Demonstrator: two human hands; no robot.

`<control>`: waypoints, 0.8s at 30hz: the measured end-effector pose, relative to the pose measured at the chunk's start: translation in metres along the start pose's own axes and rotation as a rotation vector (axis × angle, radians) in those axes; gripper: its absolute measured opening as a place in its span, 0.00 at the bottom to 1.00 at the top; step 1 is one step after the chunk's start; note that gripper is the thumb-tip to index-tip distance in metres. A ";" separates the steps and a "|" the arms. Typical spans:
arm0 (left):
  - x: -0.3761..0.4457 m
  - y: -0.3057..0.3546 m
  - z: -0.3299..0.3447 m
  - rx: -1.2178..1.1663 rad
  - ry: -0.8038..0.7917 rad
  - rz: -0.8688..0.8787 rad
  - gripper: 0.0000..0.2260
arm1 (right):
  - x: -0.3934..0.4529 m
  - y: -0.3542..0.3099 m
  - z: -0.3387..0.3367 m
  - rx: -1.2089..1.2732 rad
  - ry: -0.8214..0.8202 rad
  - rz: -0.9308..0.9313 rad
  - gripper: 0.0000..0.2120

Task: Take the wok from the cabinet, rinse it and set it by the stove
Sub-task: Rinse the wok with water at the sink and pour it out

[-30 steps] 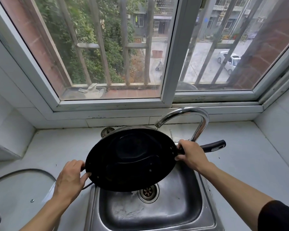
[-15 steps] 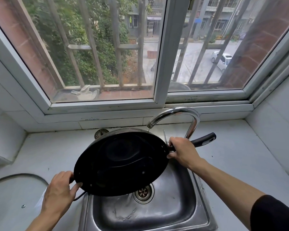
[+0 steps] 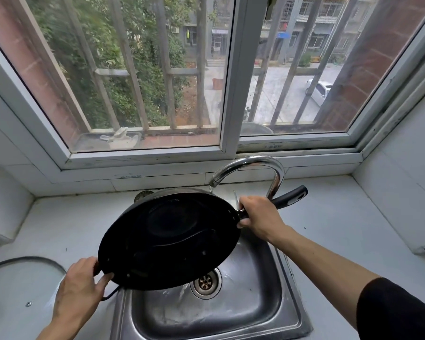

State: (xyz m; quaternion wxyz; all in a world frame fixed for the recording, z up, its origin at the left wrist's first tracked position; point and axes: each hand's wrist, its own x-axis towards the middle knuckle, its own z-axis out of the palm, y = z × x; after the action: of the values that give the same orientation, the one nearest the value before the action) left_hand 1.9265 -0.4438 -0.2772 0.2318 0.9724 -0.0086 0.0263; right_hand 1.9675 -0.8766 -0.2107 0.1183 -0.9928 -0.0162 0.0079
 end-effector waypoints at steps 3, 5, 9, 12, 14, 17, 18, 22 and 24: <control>-0.001 0.003 -0.003 0.008 0.006 0.019 0.18 | -0.008 0.003 0.002 -0.008 0.003 0.007 0.20; -0.001 0.005 -0.005 0.018 0.009 0.033 0.18 | -0.014 0.005 0.003 -0.003 -0.012 0.021 0.20; -0.001 0.010 -0.007 0.023 0.007 0.067 0.17 | -0.024 0.009 0.004 0.015 -0.047 0.059 0.19; 0.000 0.015 -0.006 0.029 -0.006 0.089 0.19 | -0.033 0.015 0.004 0.045 -0.058 0.090 0.19; 0.001 0.019 -0.005 0.026 -0.010 0.101 0.19 | -0.039 0.020 0.004 0.057 -0.065 0.109 0.19; 0.001 0.026 -0.003 0.026 -0.014 0.126 0.20 | -0.048 0.027 0.004 0.043 -0.060 0.133 0.20; 0.001 0.029 -0.002 0.025 -0.015 0.131 0.19 | -0.051 0.029 0.003 0.037 -0.057 0.145 0.20; 0.003 0.036 0.002 0.016 -0.036 0.154 0.19 | -0.063 0.037 0.002 0.015 -0.055 0.173 0.20; 0.006 0.039 0.006 0.013 -0.049 0.162 0.18 | -0.068 0.042 0.001 0.000 -0.043 0.178 0.19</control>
State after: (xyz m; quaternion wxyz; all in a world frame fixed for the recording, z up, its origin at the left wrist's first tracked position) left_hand 1.9318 -0.4810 -0.2645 0.2225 0.9703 -0.0927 0.0213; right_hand 1.9005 -0.9193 -0.2208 0.1168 -0.9899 0.0698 0.0398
